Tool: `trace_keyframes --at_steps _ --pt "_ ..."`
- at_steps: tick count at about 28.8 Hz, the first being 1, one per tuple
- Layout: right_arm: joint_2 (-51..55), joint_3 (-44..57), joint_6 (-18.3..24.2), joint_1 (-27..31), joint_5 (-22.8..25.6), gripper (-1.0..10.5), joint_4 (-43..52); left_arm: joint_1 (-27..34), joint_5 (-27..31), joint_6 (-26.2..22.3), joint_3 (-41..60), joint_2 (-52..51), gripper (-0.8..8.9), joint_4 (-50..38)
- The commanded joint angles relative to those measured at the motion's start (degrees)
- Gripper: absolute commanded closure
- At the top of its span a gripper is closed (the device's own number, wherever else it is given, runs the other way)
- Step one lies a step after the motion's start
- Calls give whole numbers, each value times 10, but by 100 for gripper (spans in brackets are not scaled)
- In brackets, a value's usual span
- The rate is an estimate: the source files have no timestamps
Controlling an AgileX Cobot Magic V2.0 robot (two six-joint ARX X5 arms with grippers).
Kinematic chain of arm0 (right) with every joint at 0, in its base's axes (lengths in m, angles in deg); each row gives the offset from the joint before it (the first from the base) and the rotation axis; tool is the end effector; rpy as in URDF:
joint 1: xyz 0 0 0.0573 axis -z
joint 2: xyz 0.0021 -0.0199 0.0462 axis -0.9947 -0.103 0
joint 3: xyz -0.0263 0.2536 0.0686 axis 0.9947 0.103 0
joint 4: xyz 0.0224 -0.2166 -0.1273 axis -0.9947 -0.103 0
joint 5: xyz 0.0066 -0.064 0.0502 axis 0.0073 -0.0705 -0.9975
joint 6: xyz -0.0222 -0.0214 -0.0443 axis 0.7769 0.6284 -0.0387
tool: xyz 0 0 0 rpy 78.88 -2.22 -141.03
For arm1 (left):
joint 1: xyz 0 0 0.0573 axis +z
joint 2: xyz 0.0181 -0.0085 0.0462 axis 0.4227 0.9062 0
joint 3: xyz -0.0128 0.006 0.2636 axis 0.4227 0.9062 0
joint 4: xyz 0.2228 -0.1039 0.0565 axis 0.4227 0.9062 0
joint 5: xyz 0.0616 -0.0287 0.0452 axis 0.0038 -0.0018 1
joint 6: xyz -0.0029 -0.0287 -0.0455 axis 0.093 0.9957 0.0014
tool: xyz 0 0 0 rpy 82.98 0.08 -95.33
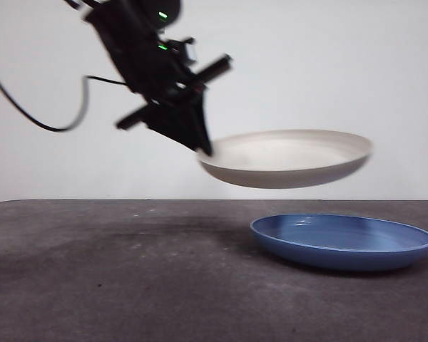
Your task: Pick up the white plate, put it on the blue plate, put it on desk
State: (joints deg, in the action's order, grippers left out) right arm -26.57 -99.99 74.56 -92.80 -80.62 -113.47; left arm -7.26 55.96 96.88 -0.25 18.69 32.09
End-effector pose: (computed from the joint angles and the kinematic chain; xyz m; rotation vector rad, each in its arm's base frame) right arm 0.0804 0.0240 0.3959 0.0982 0.6353 0.5425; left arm 0.3367 -0.2211 0.2594 -0.0690 0.9819 -0.6460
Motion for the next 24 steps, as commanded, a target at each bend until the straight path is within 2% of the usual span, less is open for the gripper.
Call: trace_keyframes --at_steps 1,10,19,20,21,24 --pt "0 -17 -7 -2 2 480 -1 -19 -2 10 -50 49 804 1" --pt "11 -19 -6 -2 30 480 -36 -59 15 10 -148 162 804 30" --pt "17 -19 -6 -2 30 480 -38 -68 24 6 -165 204 804 32" --pt "17 -19 -6 -2 30 480 -38 -69 24 5 -165 204 777 32" --pt "17 -19 -6 -2 30 480 -38 -70 24 5 -165 204 709 32" --pt "17 -19 -6 -2 30 480 -38 -70 24 5 -166 204 432 33"
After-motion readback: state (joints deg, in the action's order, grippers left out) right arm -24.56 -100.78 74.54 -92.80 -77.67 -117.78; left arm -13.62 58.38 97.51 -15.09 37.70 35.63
